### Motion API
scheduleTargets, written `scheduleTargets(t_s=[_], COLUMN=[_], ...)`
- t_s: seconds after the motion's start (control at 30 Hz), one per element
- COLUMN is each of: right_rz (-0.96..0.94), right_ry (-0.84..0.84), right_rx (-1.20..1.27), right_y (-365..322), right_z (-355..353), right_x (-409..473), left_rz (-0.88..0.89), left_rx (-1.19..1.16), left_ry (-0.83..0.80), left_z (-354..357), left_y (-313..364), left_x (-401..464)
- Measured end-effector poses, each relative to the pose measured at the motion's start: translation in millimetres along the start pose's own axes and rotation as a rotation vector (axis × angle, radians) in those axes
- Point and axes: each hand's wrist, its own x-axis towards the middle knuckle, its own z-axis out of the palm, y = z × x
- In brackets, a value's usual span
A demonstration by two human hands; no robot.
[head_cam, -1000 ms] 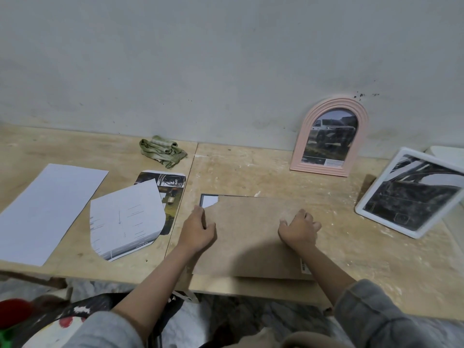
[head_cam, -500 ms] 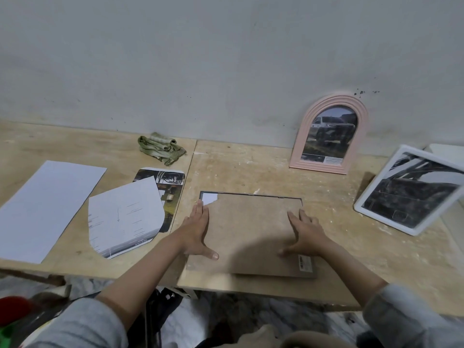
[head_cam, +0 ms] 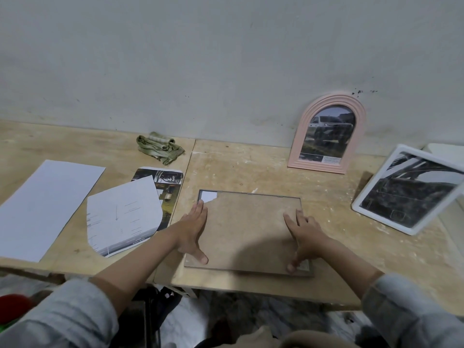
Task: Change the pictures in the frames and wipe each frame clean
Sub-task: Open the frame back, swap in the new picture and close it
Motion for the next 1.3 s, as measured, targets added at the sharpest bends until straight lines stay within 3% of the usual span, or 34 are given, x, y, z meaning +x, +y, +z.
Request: scheduleTargets(t_s=[0.57, 0.83, 0.97, 1.1, 1.3], right_rz=[0.011, 0.041, -0.024, -0.031, -0.026], right_ry=[0.047, -0.006, -0.03, -0.085, -0.147], right_rx=[-0.131, -0.185, -0.046, 0.091, 0.075], right_y=[-8.7, -31.5, -55.8, -81.2, -92.0], right_z=[4.4, -6.3, -12.6, -12.6, -14.4], right_x=[1.2, 2.2, 10.2, 21.6, 32.9], left_rz=[-0.01, -0.037, -0.055, -0.043, -0.029], left_rx=[0.084, 0.203, 0.32, 0.377, 0.471], left_ry=[0.1, -0.026, -0.123, -0.094, -0.079], left_z=[10.9, -1.3, -15.2, -11.6, -9.8], left_y=[3.6, 10.3, 8.6, 6.2, 4.1], left_x=[-5.3, -8.1, -3.8, -0.3, 6.4])
